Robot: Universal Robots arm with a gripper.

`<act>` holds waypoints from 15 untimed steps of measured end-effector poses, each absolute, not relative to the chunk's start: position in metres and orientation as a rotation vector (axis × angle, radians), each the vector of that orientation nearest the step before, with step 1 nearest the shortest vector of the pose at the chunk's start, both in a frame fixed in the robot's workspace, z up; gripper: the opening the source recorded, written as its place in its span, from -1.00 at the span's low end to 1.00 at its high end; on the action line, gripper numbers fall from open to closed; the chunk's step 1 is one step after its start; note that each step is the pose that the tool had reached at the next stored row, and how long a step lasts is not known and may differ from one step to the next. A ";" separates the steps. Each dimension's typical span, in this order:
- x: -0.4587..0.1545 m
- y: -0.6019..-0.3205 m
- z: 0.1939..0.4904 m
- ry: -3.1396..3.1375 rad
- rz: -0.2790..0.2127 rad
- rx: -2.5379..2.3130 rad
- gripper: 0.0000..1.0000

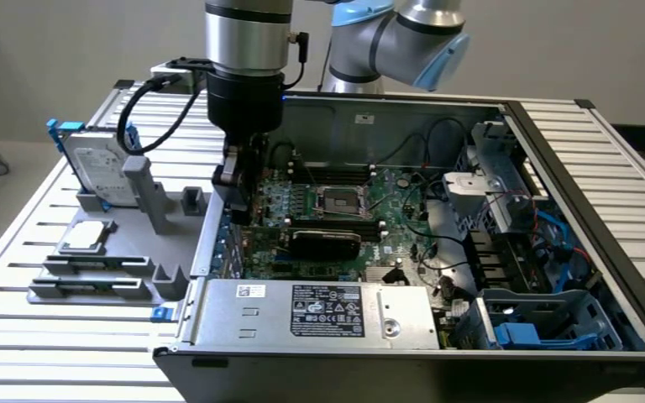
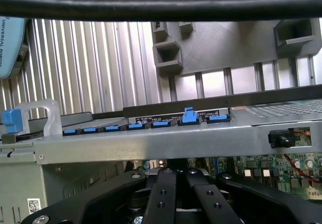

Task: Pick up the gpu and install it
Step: 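Insert the gpu into the slot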

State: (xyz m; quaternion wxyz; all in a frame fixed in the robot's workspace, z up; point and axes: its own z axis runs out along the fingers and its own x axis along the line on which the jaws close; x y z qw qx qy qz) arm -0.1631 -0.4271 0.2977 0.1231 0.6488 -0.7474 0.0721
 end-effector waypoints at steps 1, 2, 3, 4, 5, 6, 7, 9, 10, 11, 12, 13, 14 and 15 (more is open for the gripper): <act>-0.163 -0.427 0.298 -2.180 0.211 1.893 -0.79; -0.163 -0.427 0.298 -2.180 0.211 1.893 -0.79; -0.163 -0.427 0.298 -2.180 0.211 1.893 -0.79; -0.163 -0.427 0.298 -2.181 0.211 1.893 -0.79; -0.163 -0.427 0.298 -2.181 0.211 1.893 -0.79; -0.163 -0.427 0.298 -2.181 0.211 1.893 -0.79; -0.163 -0.427 0.298 -2.181 0.211 1.893 -0.79; -0.163 -0.427 0.298 -2.180 0.212 1.892 -0.79; -0.163 -0.427 0.298 -2.179 0.213 1.892 -0.79; -0.163 -0.427 0.298 -2.179 0.214 1.891 -0.79; -0.163 -0.427 0.298 -2.178 0.215 1.891 -0.79; -0.163 -0.427 0.298 -2.178 0.217 1.890 -0.79; -0.163 -0.427 0.298 -2.177 0.218 1.890 -0.79; -0.163 -0.427 0.298 -2.177 0.219 1.889 -0.79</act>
